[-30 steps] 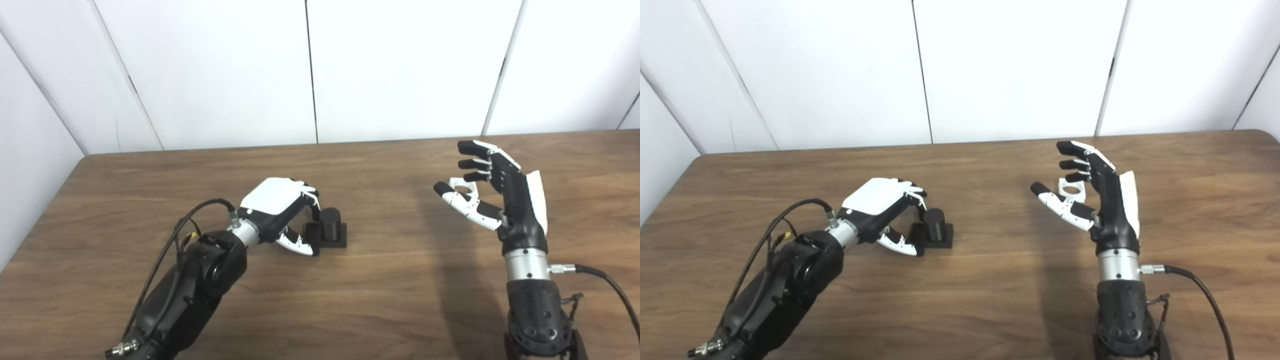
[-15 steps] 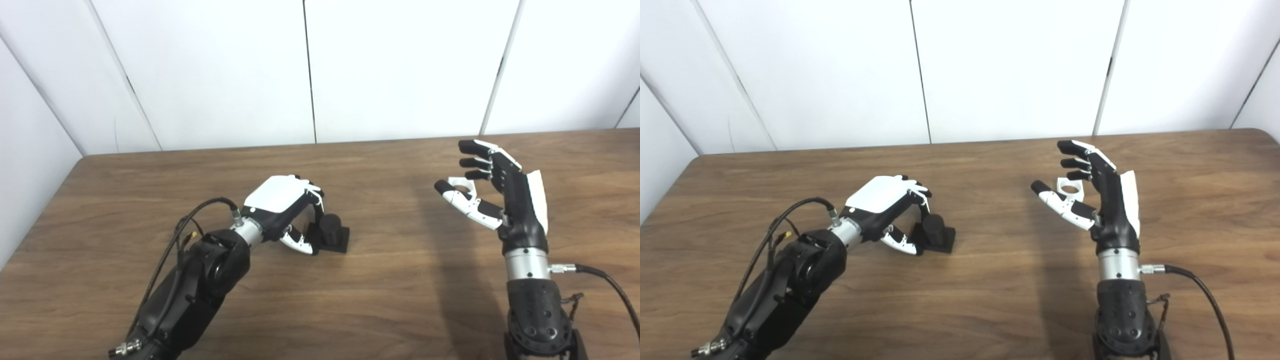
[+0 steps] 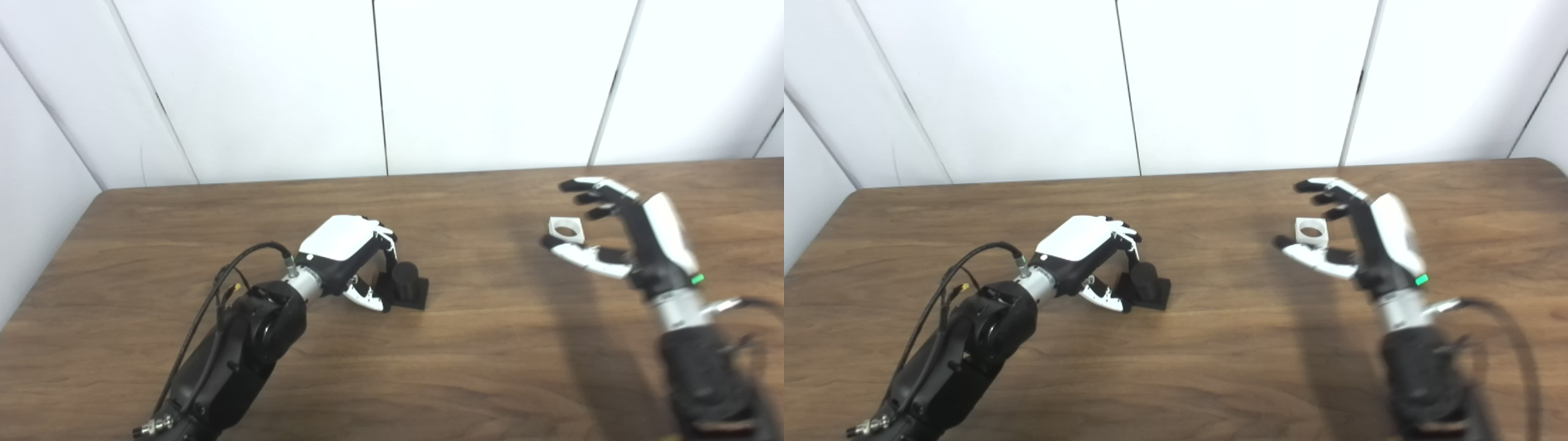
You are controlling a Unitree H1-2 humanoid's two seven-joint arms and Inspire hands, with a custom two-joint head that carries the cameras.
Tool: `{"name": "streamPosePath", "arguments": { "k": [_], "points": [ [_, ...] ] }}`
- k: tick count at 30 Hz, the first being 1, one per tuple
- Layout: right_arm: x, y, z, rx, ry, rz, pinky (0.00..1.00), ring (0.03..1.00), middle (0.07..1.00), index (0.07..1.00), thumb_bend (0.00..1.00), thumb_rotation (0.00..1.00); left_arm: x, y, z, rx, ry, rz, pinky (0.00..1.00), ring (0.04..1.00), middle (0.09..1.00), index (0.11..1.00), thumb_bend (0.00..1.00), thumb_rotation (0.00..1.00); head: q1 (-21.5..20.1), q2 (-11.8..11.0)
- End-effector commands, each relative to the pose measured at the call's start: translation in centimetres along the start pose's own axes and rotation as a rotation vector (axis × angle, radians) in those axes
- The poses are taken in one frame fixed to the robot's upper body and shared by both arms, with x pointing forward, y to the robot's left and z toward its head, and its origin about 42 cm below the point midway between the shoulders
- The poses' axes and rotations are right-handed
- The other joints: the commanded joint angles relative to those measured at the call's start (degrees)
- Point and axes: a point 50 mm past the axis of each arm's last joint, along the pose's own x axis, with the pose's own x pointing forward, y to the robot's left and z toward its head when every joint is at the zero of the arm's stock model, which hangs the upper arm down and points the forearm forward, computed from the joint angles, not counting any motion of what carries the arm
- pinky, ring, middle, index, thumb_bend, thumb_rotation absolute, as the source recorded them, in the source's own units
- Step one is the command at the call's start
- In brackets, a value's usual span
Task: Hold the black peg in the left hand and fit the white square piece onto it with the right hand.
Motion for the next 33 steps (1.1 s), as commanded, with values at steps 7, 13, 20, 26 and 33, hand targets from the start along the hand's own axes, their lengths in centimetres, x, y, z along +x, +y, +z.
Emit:
{"name": "streamPosePath", "arguments": {
  "k": [7, 13, 20, 26, 33],
  "points": [
    [5.1, -6.4, 0.1, -0.232, -0.081, 0.055, 0.54, 0.724, 0.768, 0.672, 0.83, 0.19, -0.2, -0.6, -1.3, 0.034, 0.052, -0.031, 0.96, 0.922, 0.854, 0.490, 0.52, 0.08, -0.03, -0.03],
    [7.3, -8.1, 0.1, -0.296, -0.082, 0.095, 0.55, 0.728, 0.776, 0.680, 0.81, 0.15, -0.2, -0.5, -1.2, 0.030, 0.051, -0.029, 0.95, 0.921, 0.856, 0.490, 0.52, 0.08, -0.33, -0.08],
    [9.2, -7.8, 0.2, -0.379, -0.063, 0.172, 0.62, 0.773, 0.807, 0.699, 0.77, 0.20, -0.3, -0.6, -1.3, 0.019, 0.049, -0.021, 0.96, 0.921, 0.855, 0.489, 0.52, 0.08, -0.44, -0.26],
    [10.9, -6.5, 0.1, -0.424, -0.031, 0.276, 0.70, 0.839, 0.848, 0.728, 0.73, 0.23, -0.3, -0.4, -1.5, 0.033, 0.050, -0.025, 0.97, 0.922, 0.854, 0.490, 0.52, 0.08, -0.23, -0.19],
    [12.7, -4.4, -0.2, -0.463, 0.000, 0.365, 0.73, 0.872, 0.871, 0.742, 0.75, 0.28, -0.4, -0.2, -1.6, 0.036, 0.053, -0.025, 0.96, 0.921, 0.855, 0.490, 0.52, 0.08, 0.06, -0.02]
  ]
}}
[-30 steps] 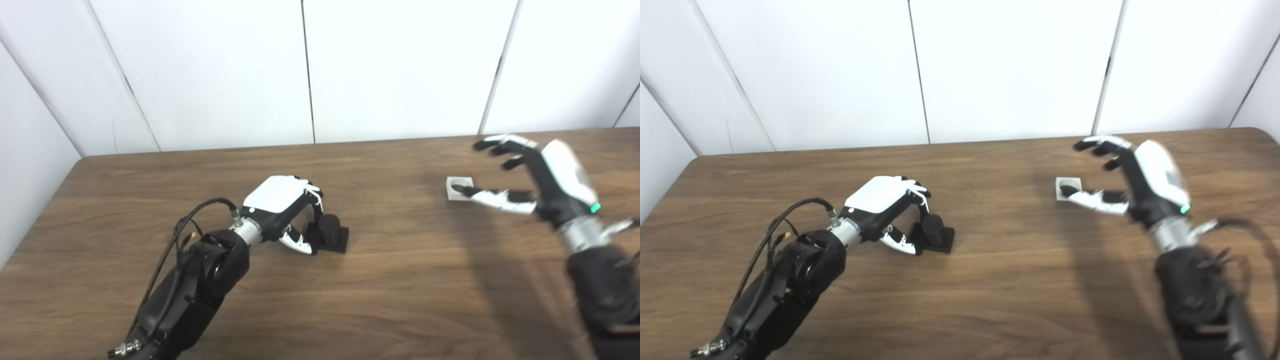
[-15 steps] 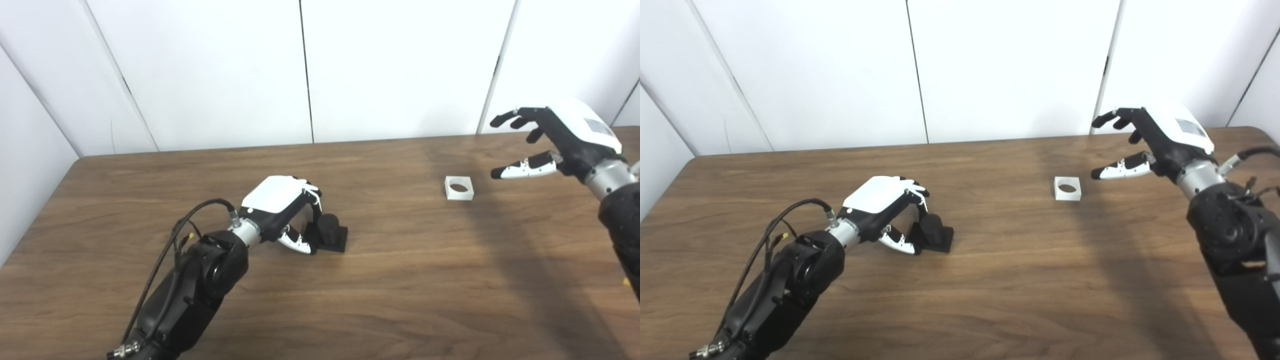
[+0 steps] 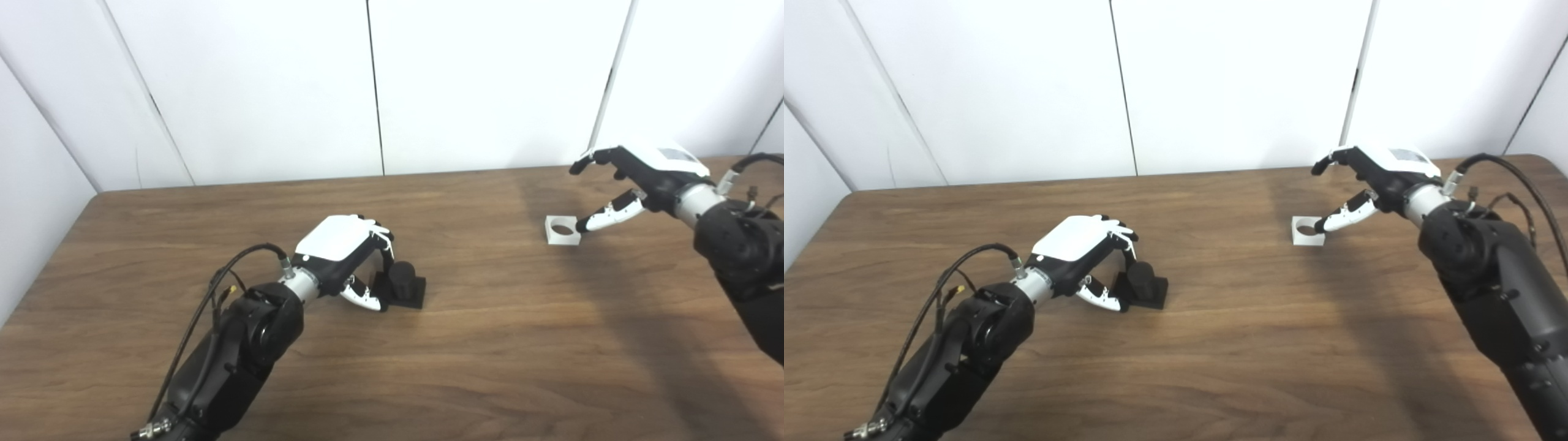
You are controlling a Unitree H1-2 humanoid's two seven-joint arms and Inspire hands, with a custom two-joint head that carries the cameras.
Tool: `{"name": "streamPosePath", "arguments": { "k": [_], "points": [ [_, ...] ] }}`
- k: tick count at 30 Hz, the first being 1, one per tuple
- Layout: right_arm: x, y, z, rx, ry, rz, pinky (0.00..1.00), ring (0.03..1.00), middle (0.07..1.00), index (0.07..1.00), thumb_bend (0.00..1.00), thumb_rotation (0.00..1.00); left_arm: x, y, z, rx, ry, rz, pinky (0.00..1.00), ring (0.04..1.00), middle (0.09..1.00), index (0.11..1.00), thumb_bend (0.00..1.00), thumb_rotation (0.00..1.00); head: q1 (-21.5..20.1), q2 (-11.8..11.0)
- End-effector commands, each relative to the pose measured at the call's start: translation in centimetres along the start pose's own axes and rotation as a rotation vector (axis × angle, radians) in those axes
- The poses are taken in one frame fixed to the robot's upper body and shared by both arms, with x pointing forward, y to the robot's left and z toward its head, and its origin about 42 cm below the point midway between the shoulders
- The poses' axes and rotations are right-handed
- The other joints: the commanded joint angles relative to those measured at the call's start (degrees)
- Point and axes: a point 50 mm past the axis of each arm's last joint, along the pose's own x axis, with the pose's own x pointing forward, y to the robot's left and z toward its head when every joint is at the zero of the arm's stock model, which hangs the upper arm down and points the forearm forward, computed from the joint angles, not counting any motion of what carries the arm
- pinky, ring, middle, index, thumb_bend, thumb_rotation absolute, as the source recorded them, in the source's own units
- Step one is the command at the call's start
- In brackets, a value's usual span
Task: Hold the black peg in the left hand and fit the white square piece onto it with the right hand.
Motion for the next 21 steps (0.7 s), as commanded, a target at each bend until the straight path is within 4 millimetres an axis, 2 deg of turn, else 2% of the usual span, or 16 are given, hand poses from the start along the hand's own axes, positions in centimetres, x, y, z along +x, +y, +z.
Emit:
{"name": "streamPosePath", "arguments": {
  "k": [1, 9, 14, 17, 21],
  "points": [
    [1.2, -2.6, 0.8, -0.046, -0.027, -0.055, 0.73, 0.878, 0.875, 0.751, 0.76, 0.31, -0.4, -0.1, -1.5, 0.045, 0.053, -0.034, 0.96, 0.921, 0.856, 0.491, 0.52, 0.08, 0.08, 0.06],
    [2.8, -1.1, 0.8, -0.063, -0.024, -0.009, 0.78, 0.880, 0.872, 0.758, 0.80, 0.36, -0.4, 0.1, -1.6, 0.042, 0.061, -0.036, 0.98, 0.923, 0.859, 0.491, 0.52, 0.08, 0.32, 0.06],
    [3.4, -0.4, 0.5, -0.068, -0.001, 0.026, 0.89, 0.918, 0.893, 0.781, 0.80, 0.38, -0.5, 0.2, -1.7, 0.043, 0.060, -0.034, 1.00, 0.924, 0.859, 0.491, 0.52, 0.08, 0.51, 0.02],
    [3.7, -0.2, 0.4, -0.074, 0.017, 0.042, 0.93, 0.927, 0.899, 0.796, 0.81, 0.39, -0.6, 0.3, -1.8, 0.047, 0.062, -0.032, 1.00, 0.924, 0.859, 0.491, 0.52, 0.08, 0.51, 0.02],
    [4.0, -0.1, 0.1, -0.091, 0.036, 0.056, 0.93, 0.927, 0.908, 0.808, 0.81, 0.40, -0.6, 0.3, -1.8, 0.051, 0.061, -0.032, 1.00, 0.923, 0.857, 0.491, 0.52, 0.08, 0.54, 0.04]
  ]
}}
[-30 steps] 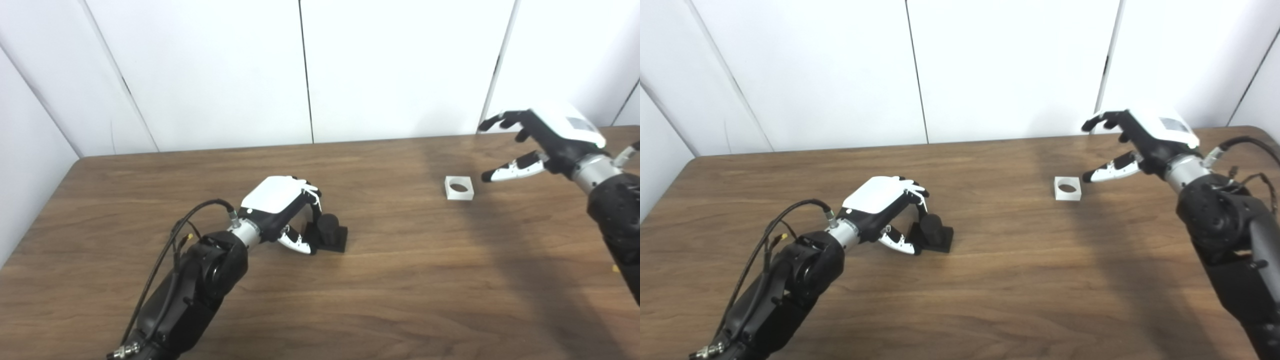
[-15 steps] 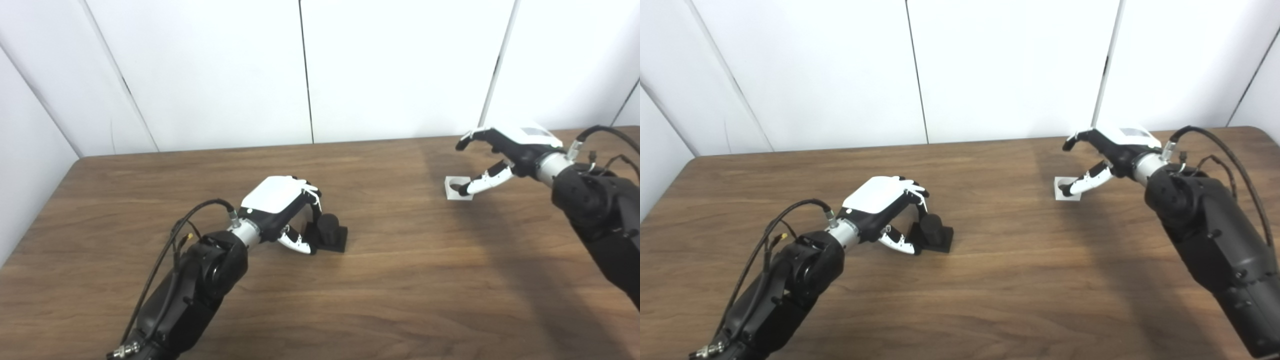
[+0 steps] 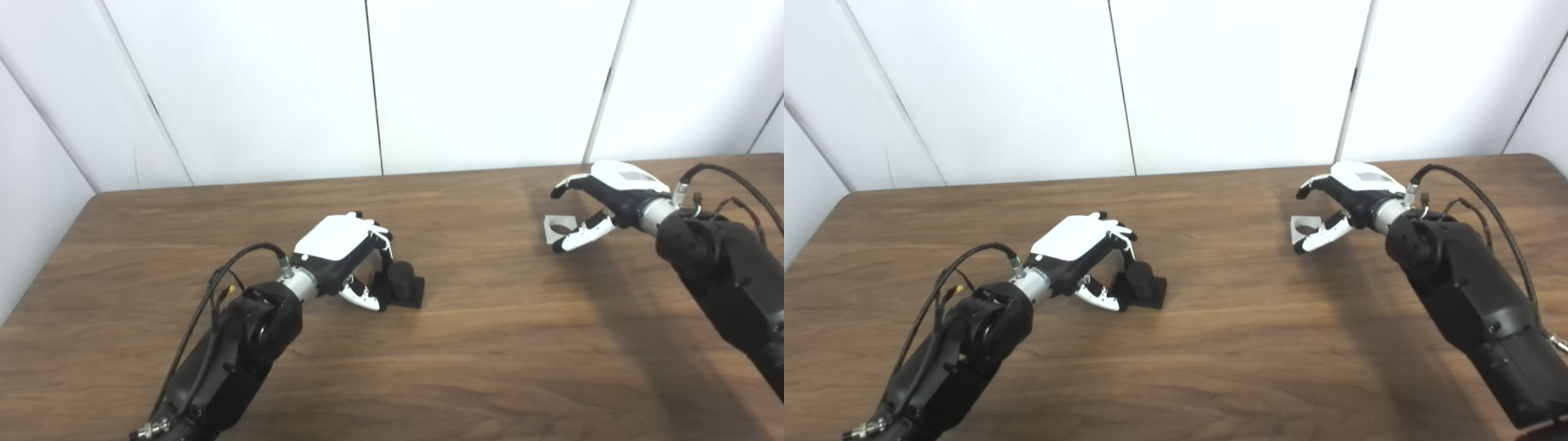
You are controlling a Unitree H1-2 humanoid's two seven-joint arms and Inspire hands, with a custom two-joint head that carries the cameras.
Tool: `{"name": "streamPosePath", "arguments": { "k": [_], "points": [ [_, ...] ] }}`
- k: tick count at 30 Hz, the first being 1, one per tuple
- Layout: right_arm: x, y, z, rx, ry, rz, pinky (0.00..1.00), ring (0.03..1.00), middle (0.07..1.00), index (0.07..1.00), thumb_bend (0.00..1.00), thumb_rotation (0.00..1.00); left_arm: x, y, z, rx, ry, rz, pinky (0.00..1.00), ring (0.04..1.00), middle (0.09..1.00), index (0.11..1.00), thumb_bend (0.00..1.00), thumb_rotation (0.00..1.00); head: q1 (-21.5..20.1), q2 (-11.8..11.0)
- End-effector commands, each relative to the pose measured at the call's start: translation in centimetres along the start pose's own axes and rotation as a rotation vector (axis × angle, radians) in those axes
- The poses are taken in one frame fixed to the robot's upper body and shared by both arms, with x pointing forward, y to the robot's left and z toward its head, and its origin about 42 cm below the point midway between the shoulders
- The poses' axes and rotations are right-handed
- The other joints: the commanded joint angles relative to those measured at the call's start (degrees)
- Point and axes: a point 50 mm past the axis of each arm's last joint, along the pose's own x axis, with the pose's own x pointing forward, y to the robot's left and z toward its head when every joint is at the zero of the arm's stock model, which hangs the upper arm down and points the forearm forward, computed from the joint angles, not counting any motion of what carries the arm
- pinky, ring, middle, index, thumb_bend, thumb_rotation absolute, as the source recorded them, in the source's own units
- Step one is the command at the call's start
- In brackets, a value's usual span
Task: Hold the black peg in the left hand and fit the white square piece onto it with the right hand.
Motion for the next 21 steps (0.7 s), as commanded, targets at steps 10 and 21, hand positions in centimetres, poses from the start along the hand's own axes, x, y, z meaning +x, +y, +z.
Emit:
{"name": "streamPosePath", "arguments": {
  "k": [10, 21],
  "points": [
    [0.9, -2.7, -0.1, -0.036, 0.012, -0.069, 0.91, 0.913, 0.906, 0.802, 0.81, 0.39, -0.6, 0.0, -1.6, 0.039, 0.055, -0.027, 0.97, 0.918, 0.855, 0.491, 0.52, 0.08, 0.25, 0.16],
    [1.3, -1.2, -0.7, -0.036, 0.027, -0.045, 0.92, 0.904, 0.895, 0.771, 0.80, 0.37, -0.8, -0.2, -1.7, 0.034, 0.058, -0.031, 0.98, 0.923, 0.855, 0.491, 0.52, 0.08, 0.29, 0.39]
  ]
}}
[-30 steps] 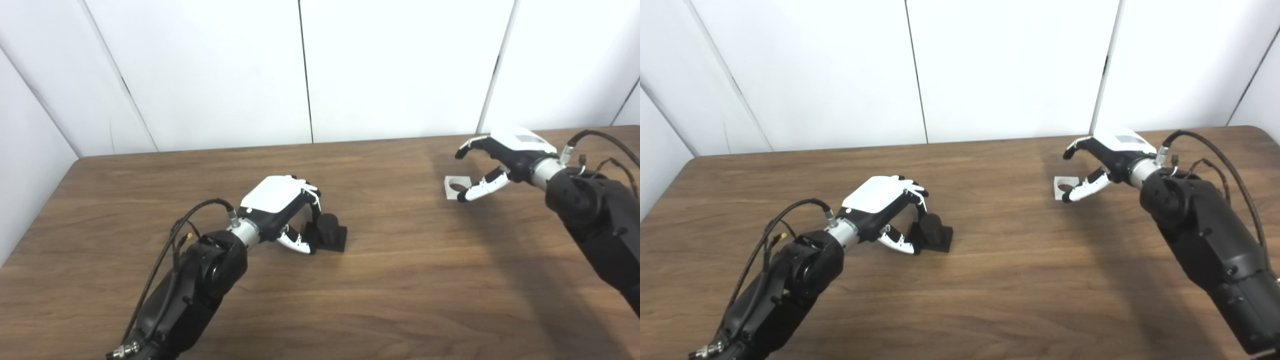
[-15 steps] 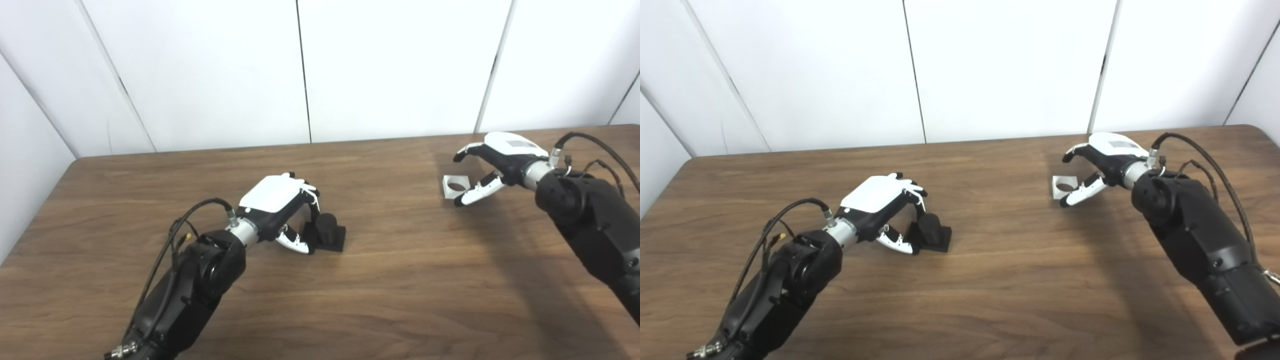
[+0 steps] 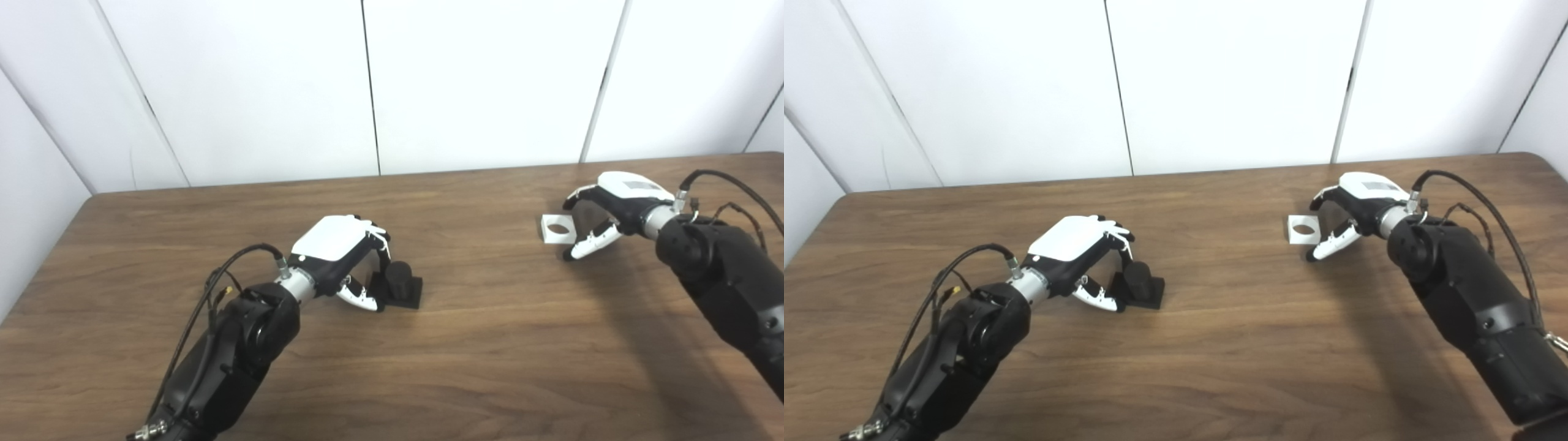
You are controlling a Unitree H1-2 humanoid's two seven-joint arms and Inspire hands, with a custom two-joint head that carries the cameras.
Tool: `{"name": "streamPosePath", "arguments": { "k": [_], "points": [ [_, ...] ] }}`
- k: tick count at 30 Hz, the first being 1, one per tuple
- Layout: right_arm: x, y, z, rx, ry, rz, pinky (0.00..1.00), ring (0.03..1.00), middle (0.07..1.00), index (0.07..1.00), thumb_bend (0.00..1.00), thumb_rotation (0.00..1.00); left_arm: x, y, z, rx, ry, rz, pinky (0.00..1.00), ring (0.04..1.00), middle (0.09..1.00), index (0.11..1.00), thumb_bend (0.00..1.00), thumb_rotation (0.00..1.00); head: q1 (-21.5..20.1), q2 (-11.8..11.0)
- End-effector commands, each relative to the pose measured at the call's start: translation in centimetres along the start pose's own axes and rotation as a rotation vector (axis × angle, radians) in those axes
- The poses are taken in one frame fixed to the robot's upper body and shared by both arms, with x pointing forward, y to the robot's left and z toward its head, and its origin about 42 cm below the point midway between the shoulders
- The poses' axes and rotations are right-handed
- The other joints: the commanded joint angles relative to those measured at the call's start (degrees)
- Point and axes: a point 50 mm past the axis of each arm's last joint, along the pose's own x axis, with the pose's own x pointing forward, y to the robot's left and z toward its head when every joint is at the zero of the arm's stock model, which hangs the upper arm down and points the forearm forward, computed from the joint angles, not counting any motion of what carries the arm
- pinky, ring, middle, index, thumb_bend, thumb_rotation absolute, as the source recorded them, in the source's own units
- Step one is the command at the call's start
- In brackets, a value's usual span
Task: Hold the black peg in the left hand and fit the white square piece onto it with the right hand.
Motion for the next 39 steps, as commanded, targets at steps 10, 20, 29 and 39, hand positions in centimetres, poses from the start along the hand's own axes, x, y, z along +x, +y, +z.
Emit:
{"name": "streamPosePath", "arguments": {
  "k": [10, 20, 29, 39],
  "points": [
    [0.9, -1.7, 1.2, 0.004, -0.019, -0.092, 0.90, 0.895, 0.879, 0.729, 0.75, 0.36, -0.6, -0.3, -1.4, 0.037, 0.049, -0.026, 0.95, 0.917, 0.851, 0.490, 0.52, 0.08, 0.09, 0.31],
    [1.5, -0.5, 2.1, 0.062, -0.004, -0.108, 0.91, 0.884, 0.862, 0.699, 0.72, 0.34, -0.4, -0.5, -0.9, 0.039, 0.047, -0.027, 0.94, 0.916, 0.852, 0.490, 0.52, 0.08, 0.29, 0.64],
    [2.1, -0.3, 2.6, 0.070, 0.014, -0.103, 0.90, 0.879, 0.857, 0.689, 0.71, 0.34, -0.3, -0.6, -0.7, 0.034, 0.052, -0.034, 0.96, 0.922, 0.857, 0.490, 0.52, 0.08, 0.33, 0.71],
    [2.4, 0.1, 2.8, 0.080, 0.017, -0.121, 0.87, 0.863, 0.835, 0.653, 0.72, 0.29, -0.3, -0.5, -0.8, 0.033, 0.048, -0.024, 0.95, 0.915, 0.852, 0.490, 0.52, 0.08, 0.68, 0.85]
  ]
}}
